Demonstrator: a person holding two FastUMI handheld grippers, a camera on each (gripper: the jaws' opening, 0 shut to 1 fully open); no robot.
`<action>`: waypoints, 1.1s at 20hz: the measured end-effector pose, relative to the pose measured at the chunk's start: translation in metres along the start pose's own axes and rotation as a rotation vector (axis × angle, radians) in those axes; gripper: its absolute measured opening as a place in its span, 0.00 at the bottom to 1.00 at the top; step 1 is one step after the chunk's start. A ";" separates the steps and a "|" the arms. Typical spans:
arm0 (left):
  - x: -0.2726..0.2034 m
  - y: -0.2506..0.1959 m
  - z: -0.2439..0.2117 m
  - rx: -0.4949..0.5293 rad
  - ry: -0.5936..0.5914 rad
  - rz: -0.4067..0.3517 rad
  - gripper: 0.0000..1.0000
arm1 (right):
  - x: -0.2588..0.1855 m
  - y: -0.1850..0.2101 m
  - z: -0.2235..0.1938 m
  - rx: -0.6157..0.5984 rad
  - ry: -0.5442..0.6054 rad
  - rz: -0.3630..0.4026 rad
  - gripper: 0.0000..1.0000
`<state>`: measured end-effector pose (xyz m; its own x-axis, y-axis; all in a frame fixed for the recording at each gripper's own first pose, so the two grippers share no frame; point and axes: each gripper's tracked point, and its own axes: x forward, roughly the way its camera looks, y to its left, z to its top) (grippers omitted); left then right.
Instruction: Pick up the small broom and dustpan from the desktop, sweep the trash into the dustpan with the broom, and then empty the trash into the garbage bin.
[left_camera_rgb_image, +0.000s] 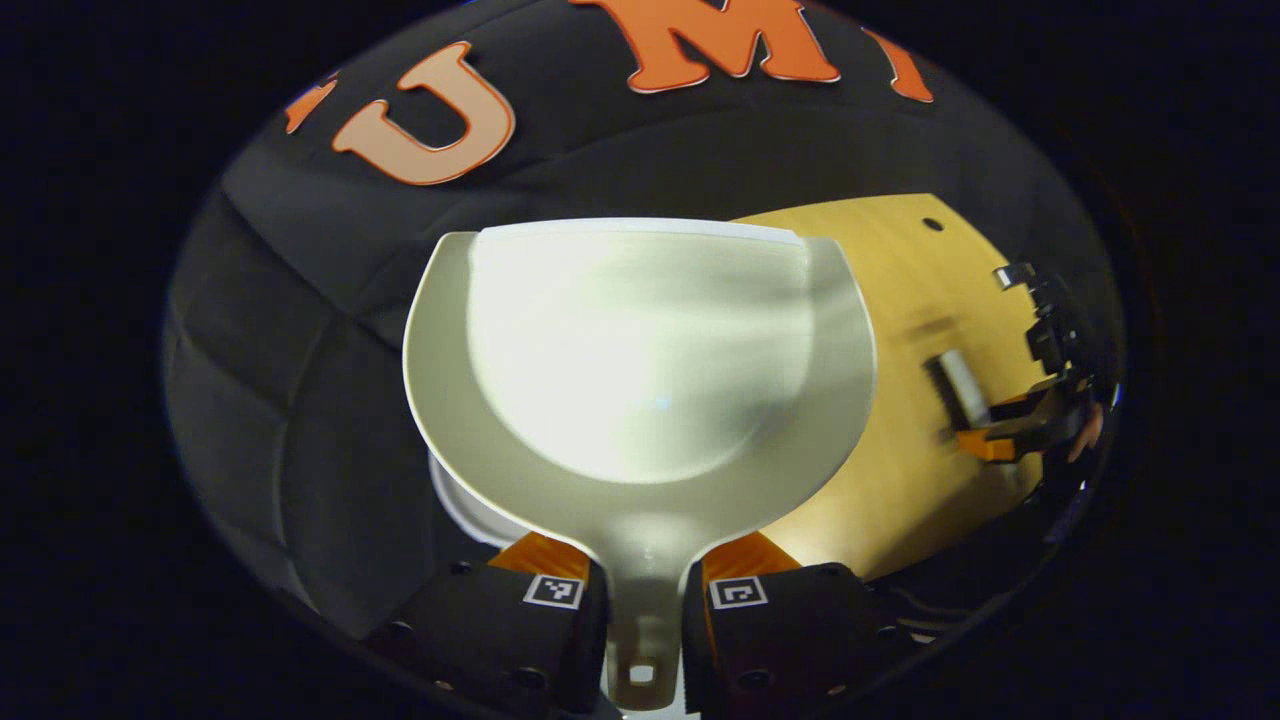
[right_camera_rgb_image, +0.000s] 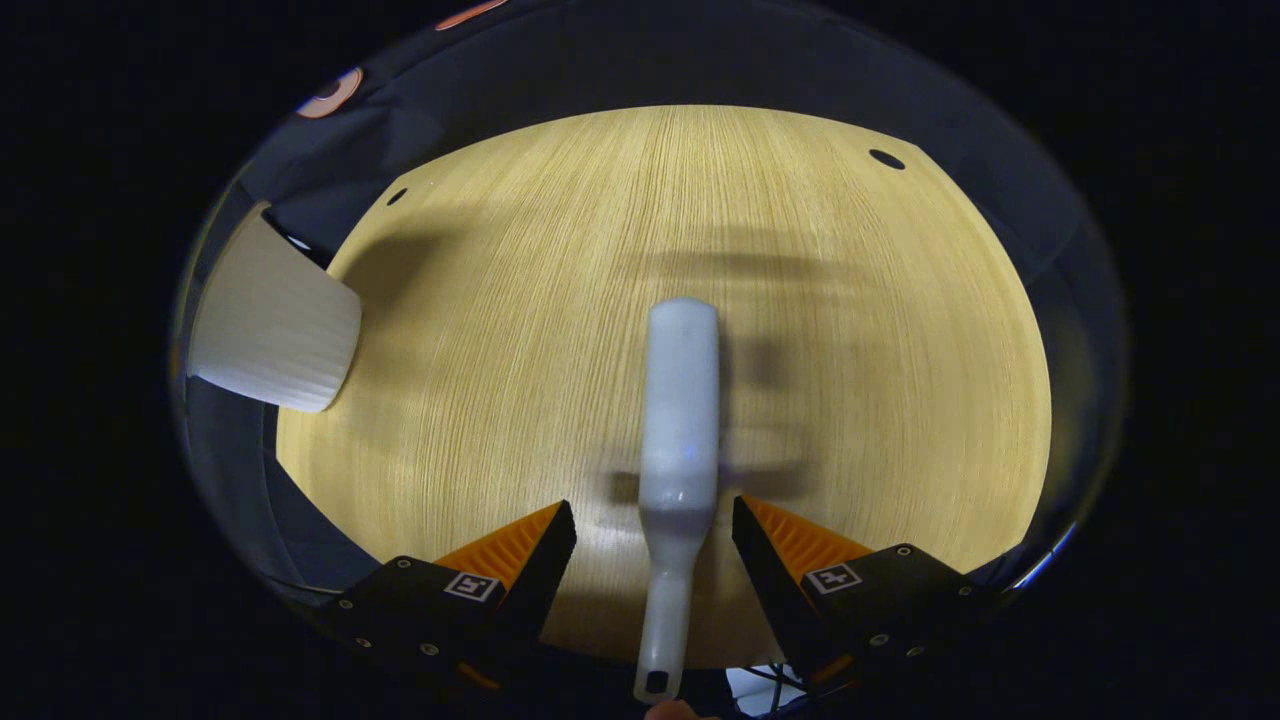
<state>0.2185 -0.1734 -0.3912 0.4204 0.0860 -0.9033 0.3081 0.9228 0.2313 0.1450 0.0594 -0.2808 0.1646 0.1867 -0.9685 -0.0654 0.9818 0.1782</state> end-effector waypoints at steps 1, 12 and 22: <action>0.021 -0.021 0.016 0.005 -0.019 -0.046 0.31 | -0.001 0.001 -0.001 -0.007 0.001 0.002 0.95; 0.165 -0.152 -0.002 -0.277 0.216 -0.384 0.32 | -0.005 -0.003 0.001 0.046 0.003 0.039 0.95; 0.233 -0.189 -0.064 -0.246 0.366 -0.320 0.32 | 0.001 0.001 -0.007 0.043 0.029 0.037 0.95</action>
<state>0.2035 -0.3039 -0.6690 0.0003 -0.1292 -0.9916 0.1449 0.9812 -0.1278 0.1384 0.0602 -0.2832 0.1340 0.2223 -0.9657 -0.0282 0.9750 0.2205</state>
